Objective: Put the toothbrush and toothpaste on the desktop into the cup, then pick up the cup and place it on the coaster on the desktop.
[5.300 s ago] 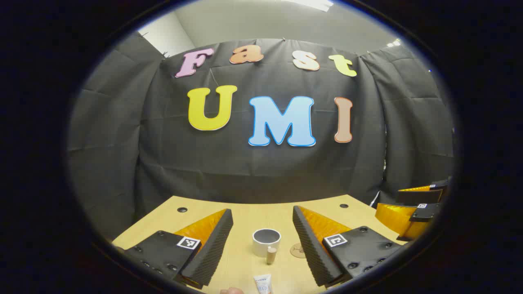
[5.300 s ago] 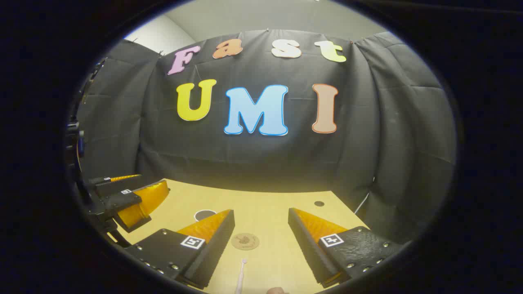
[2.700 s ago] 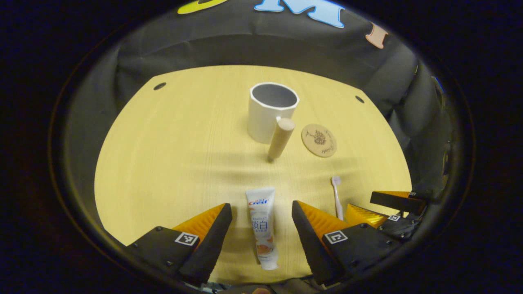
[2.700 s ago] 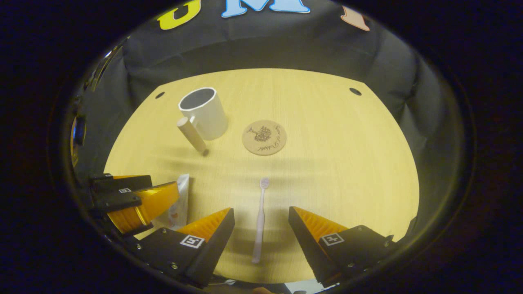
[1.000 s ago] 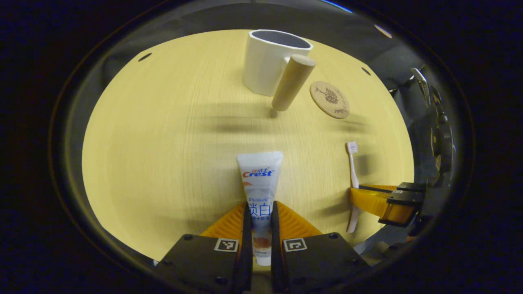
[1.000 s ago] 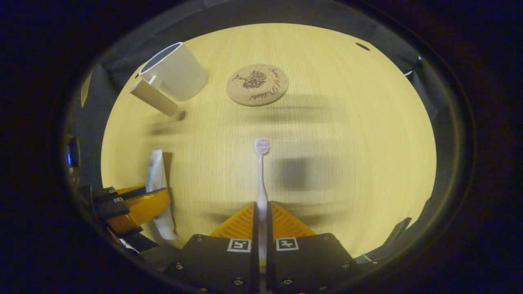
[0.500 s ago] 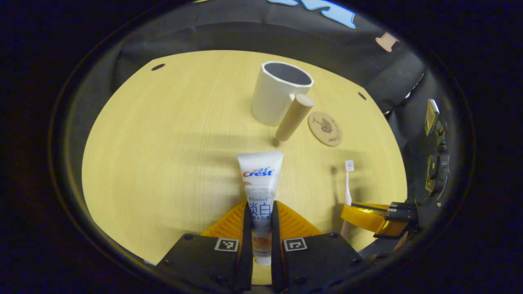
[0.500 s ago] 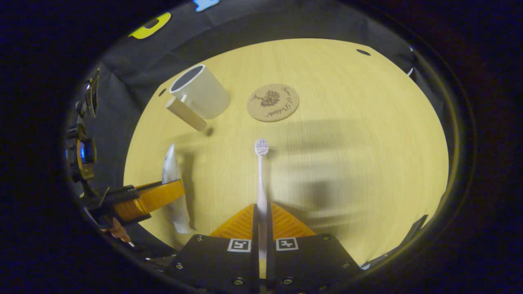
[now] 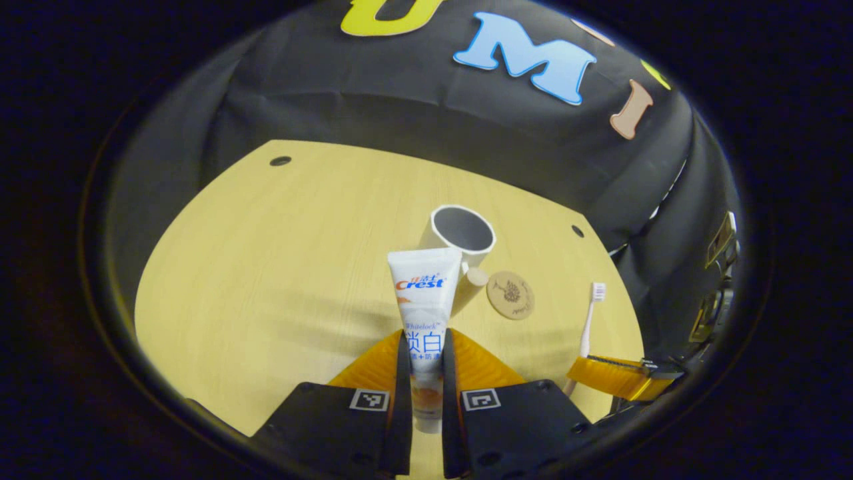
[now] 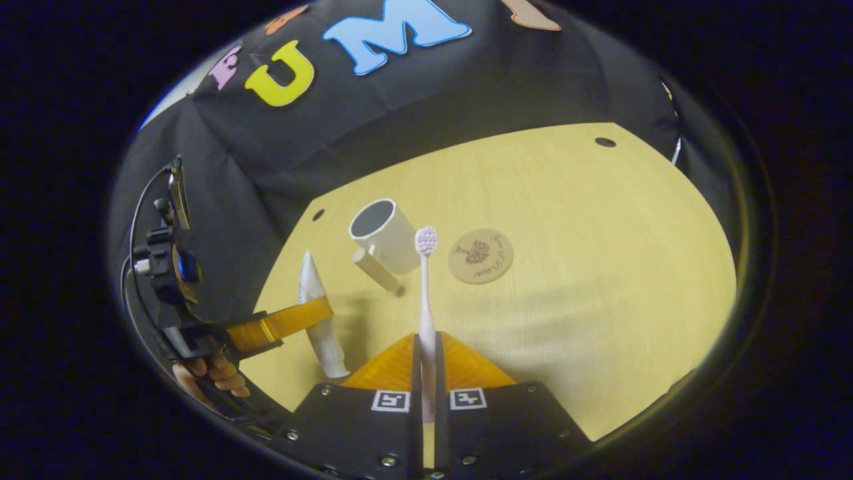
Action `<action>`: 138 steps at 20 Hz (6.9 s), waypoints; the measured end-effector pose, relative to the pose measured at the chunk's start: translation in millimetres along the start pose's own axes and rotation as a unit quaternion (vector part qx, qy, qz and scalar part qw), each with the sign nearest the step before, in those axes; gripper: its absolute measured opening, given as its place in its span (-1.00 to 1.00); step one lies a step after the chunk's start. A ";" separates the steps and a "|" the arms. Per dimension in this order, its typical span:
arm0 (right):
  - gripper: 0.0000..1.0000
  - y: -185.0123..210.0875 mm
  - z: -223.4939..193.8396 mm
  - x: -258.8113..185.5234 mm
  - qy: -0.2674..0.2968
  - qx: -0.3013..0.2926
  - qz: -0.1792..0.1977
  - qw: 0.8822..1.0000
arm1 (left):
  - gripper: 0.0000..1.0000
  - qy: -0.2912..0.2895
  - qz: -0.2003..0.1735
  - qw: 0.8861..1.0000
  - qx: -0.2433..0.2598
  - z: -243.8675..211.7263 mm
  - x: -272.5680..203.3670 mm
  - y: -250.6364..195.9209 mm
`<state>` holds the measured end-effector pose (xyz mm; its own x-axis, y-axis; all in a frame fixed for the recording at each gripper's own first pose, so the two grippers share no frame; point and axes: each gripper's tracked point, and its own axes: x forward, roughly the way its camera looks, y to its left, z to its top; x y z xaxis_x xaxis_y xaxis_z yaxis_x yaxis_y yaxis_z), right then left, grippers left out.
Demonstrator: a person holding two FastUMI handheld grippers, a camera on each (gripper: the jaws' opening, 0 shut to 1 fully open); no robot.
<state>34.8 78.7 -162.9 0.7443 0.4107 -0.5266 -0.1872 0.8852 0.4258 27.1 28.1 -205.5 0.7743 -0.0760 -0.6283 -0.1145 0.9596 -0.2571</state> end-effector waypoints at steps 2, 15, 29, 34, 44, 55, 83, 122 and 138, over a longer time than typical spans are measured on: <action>-0.85 0.2 12.1 -7.2 -0.022 -0.003 0.008 1.000 | -0.49 -0.047 0.003 0.999 0.009 30.4 -5.3 -2.7; -0.86 -2.7 34.9 -27.7 -0.071 0.016 0.002 0.997 | -0.51 -0.268 -0.073 0.959 0.056 181.1 -4.8 -46.8; -0.86 -9.1 27.9 -35.1 -0.075 0.032 -0.025 0.996 | -0.46 -0.213 -0.080 0.972 0.051 159.5 103.3 -52.0; -0.85 -5.5 30.3 -34.4 -0.074 0.028 -0.019 0.997 | -0.29 -0.181 -0.087 0.979 0.040 140.4 106.0 -50.4; -0.85 -2.4 47.2 -29.8 -0.085 0.011 -0.007 0.996 | 0.90 -0.167 -0.083 0.982 0.020 131.2 89.2 -37.9; -0.86 37.1 134.4 16.8 -0.146 -0.044 0.037 0.988 | 0.94 -0.132 -0.074 0.988 0.024 101.6 36.8 -20.3; -0.43 63.2 152.6 132.6 -0.168 -0.123 0.044 0.977 | 0.95 -0.042 -0.074 0.996 -0.005 12.3 9.0 2.9; 0.83 -97.3 92.4 -49.4 -0.144 -0.107 -0.100 0.979 | 0.87 0.197 0.048 0.979 0.010 -10.5 84.3 0.0; 0.83 -137.8 80.8 -54.9 -0.133 -0.045 -0.108 0.984 | -0.36 0.204 0.099 0.972 0.068 -15.8 94.3 3.9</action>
<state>71.5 -83.5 -133.2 0.9125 0.1503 -0.3804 -0.0541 0.9662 0.2519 89.8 20.5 -277.4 0.4318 0.0387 -0.9011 -0.1314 0.9911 -0.0204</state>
